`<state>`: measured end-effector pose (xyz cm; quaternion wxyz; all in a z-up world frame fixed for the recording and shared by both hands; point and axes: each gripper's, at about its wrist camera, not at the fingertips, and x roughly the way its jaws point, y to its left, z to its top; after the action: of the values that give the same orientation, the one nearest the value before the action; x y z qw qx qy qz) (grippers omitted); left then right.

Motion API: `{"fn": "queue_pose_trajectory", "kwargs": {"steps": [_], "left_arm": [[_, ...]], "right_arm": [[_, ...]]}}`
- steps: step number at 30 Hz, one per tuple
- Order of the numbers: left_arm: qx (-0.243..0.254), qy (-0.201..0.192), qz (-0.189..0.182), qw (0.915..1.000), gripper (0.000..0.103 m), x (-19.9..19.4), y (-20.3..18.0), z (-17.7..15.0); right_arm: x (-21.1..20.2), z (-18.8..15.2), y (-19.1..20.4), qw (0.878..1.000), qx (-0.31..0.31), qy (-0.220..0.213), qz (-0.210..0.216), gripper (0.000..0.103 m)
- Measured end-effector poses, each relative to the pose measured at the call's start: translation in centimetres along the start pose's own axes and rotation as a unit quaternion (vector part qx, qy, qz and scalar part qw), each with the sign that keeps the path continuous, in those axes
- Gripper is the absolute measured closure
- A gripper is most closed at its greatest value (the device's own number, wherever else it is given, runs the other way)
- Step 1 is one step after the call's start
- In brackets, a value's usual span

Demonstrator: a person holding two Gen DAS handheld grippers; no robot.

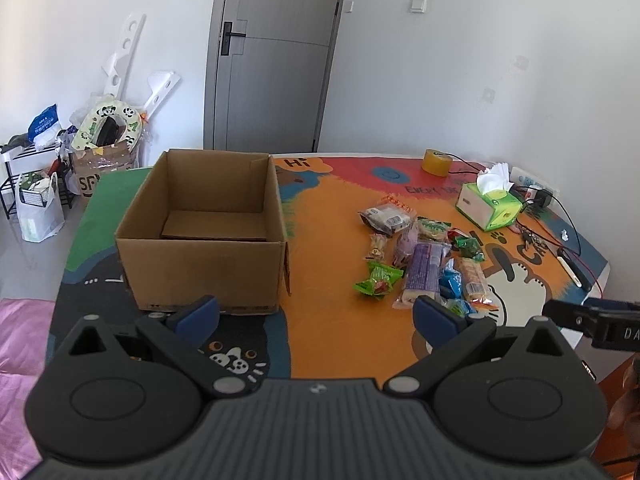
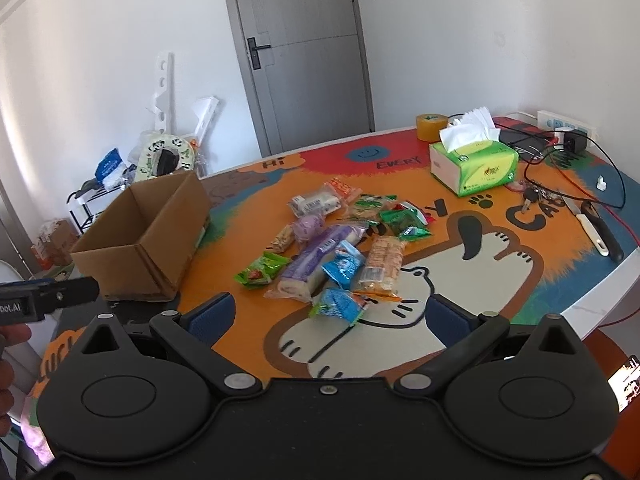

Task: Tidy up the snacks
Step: 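Grasp the green snack packet with the left gripper while the right grasps the blue packet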

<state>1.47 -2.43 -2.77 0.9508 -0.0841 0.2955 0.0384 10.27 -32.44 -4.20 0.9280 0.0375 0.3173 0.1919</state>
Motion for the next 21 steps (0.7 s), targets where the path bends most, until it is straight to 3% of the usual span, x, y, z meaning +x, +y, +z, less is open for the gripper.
{"fn": "queue_pose_trajectory", "kwargs": {"steps": [7, 21], "left_arm": [[0.0, 0.012, -0.001, 0.9999, 0.001, 2.4, -1.1, -0.3], [0.006, 0.016, -0.048, 0.9987, 0.003, 6.9, -3.4, -0.6]], "right_arm": [[2.0, -0.7, -1.6, 1.0, 0.013, 0.017, -0.004, 0.0], [5.3, -1.8, -3.6, 0.999, 0.024, 0.028, 0.012, 0.002]]}}
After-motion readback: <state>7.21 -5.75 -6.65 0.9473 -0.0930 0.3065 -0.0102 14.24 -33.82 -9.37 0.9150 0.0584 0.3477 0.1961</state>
